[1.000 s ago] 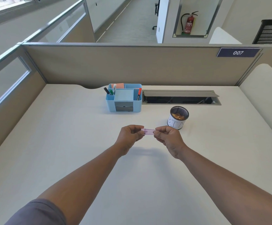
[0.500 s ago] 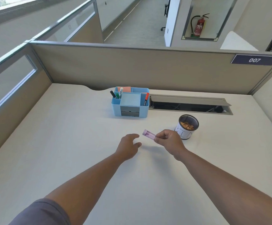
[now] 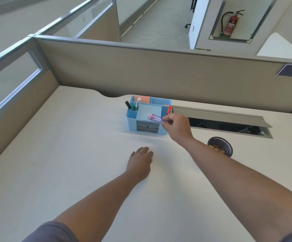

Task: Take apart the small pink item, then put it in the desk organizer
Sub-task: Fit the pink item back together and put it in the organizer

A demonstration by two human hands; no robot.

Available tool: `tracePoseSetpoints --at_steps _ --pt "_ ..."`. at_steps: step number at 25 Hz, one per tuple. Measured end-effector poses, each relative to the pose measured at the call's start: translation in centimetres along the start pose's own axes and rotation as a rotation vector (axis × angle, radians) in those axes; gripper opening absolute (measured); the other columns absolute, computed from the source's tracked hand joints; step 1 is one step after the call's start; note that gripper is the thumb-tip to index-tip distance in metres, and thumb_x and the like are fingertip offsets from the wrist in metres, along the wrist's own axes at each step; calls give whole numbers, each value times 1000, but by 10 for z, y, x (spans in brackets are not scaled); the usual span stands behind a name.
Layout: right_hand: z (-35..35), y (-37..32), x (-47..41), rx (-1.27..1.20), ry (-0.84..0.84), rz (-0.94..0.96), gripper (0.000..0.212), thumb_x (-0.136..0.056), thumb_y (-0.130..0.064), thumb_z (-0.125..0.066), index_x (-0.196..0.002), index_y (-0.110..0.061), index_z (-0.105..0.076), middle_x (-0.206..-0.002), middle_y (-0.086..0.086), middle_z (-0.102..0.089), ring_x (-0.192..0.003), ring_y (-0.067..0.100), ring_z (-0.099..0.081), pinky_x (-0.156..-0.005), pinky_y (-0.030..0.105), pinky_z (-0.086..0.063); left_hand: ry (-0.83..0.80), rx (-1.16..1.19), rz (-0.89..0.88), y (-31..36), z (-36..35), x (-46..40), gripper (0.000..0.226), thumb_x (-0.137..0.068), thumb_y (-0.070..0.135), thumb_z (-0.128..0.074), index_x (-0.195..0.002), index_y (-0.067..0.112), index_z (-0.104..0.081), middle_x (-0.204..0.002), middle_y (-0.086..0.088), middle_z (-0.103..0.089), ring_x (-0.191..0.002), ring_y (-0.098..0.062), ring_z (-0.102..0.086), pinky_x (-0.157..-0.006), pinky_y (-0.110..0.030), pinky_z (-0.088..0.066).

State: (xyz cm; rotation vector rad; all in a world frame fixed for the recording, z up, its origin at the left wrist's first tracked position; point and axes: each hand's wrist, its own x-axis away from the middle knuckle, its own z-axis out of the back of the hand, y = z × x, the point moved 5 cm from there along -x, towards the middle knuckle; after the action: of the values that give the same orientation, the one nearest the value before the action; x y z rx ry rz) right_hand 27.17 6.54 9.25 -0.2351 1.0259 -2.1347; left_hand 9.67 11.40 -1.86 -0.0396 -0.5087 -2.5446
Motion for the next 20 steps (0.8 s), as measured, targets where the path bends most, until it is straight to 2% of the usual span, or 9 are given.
tracePoseSetpoints --at_steps 2,6,9,15,20 --pt "-8 -3 -14 49 -17 30 17 -87 -17 -73 -100 -8 -78 -85 9 -76 -79 27 -68 -75 37 -56 22 2 -9 -1 2 -5 26 -100 17 -47 -118 14 -65 -146 -6 -53 -137 -27 -46 -105 -38 -39" --pt "-22 -6 -34 115 -63 50 24 -91 -16 -68 -111 -7 -77 -101 10 -79 -92 28 -70 -81 27 -49 78 -27 -25 -2 4 -11 19 -99 14 -47 -104 12 -65 -122 -4 -60 -116 -28 -56 -88 -34 -43" --pt "-31 -8 -38 166 -99 60 25 -93 -17 -67 -115 -7 -76 -113 8 -78 -103 27 -69 -88 26 -47 95 -42 -19 -2 3 -11 18 -98 13 -47 -101 13 -65 -116 -2 -60 -109 -27 -57 -79 -31 -38" --pt "-36 -10 -39 230 -132 64 19 -94 -17 -65 -106 -9 -77 -106 9 -78 -95 28 -69 -77 26 -46 103 -37 -20 -2 3 -10 19 -97 12 -49 -107 17 -65 -120 -1 -59 -111 -26 -57 -86 -33 -41" --pt "-37 -11 -40 232 -140 37 21 -94 -15 -63 -110 -10 -76 -109 10 -77 -97 28 -67 -81 31 -52 108 -43 -13 -2 4 -10 19 -99 15 -48 -107 17 -65 -123 0 -59 -111 -26 -58 -83 -33 -39"
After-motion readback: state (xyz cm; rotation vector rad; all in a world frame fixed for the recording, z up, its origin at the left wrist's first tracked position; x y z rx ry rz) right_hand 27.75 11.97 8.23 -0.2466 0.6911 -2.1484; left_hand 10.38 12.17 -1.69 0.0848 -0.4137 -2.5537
